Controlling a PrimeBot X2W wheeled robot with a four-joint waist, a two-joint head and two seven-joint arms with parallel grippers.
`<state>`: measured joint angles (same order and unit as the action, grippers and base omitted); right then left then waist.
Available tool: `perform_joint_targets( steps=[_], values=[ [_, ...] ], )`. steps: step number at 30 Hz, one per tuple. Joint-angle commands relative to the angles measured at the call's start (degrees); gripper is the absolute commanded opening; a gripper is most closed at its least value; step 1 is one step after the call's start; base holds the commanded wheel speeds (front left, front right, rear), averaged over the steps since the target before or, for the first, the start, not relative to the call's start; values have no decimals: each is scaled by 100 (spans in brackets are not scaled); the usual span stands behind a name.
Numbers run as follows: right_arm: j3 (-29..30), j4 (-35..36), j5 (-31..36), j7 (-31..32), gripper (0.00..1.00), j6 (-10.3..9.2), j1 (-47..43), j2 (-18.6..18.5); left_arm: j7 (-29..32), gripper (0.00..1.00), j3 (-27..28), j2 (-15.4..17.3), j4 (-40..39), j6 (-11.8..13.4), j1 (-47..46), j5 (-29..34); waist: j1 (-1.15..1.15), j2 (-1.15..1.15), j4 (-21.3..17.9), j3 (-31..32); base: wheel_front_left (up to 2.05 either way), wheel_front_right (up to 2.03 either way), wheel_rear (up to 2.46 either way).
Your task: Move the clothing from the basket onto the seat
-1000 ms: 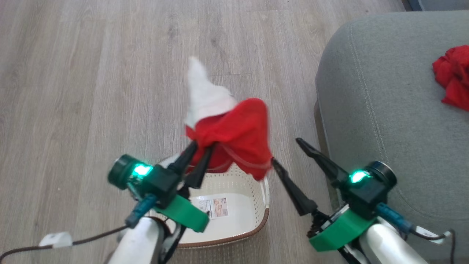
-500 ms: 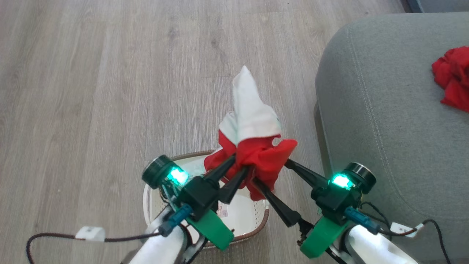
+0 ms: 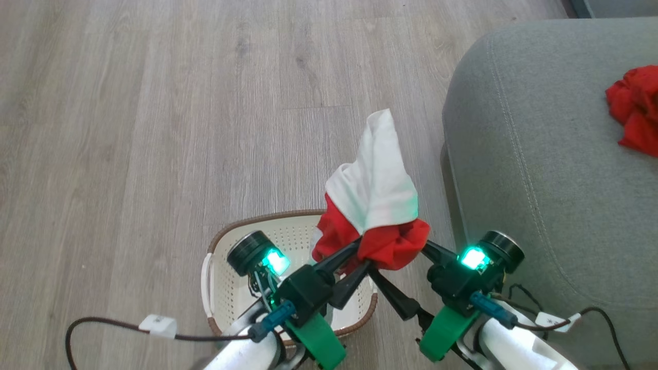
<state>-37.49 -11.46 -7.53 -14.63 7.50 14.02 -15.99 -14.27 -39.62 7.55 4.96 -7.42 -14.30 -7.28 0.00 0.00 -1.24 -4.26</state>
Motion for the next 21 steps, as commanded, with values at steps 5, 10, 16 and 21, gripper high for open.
perform_joint_targets(
  steps=[5, 10, 16, 21],
  values=[
    [18, 23, -11, -37, 97, -1, 240, 216, -73, 0, 34, 37, -110, -6, -296, -117, 0, 0, 34, -6, 0, 0, 0],
    [52, -23, -216, -37, 0, -1, 253, 311, -73, 0, -19, 20, -76, -6, -283, -161, 0, 0, 68, -3, 0, 0, 0],
    [151, 72, -274, -37, 0, -1, 234, 372, -73, 0, 18, 4, -67, -6, -281, -170, 0, 0, 81, -22, 0, 0, 0],
    [256, 170, -310, -37, 0, -1, 184, 443, -73, 0, 127, -36, -61, -6, -209, -156, 0, 0, 47, 3, 0, 0, 0]
  ],
)
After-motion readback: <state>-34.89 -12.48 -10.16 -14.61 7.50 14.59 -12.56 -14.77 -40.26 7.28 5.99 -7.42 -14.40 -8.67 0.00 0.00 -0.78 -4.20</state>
